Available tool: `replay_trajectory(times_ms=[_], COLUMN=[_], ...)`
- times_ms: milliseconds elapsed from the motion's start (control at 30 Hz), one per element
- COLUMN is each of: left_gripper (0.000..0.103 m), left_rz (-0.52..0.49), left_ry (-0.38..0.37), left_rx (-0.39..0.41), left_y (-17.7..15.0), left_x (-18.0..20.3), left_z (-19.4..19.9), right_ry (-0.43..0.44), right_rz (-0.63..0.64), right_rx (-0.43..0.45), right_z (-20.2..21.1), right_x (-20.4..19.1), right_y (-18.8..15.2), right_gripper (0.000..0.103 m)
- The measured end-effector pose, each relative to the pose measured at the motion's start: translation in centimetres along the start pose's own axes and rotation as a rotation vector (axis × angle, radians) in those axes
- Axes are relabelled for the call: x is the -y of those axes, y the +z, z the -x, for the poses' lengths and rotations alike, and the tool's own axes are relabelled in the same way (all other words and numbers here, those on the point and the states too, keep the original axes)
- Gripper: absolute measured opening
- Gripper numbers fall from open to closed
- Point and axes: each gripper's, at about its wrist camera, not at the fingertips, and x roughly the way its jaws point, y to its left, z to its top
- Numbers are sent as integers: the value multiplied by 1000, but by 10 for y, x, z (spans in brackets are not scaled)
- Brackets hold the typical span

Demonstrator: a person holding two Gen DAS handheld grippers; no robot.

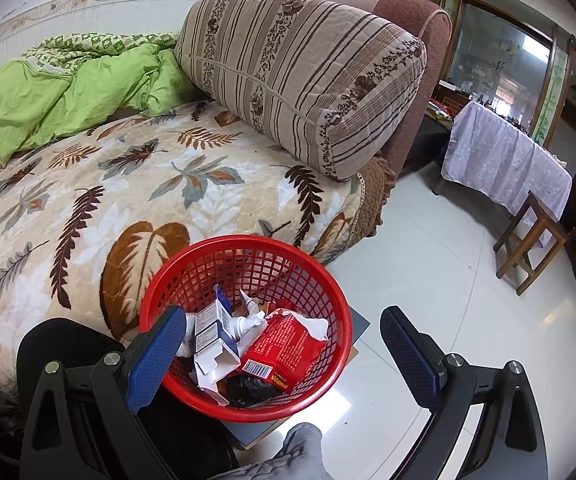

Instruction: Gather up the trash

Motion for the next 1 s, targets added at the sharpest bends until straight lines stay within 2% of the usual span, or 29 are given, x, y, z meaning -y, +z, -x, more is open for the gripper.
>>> replay_trajectory(times_ms=[1000], left_gripper=[100], left_rz=[-1], left_ry=[5], left_rx=[4], left_y=[0], left_x=[4], left_z=[1], right_ry=[9], right_rz=[-1], right_rx=[-4], right_z=[-1], right_x=[-1], right_y=[-3], right_gripper=[99])
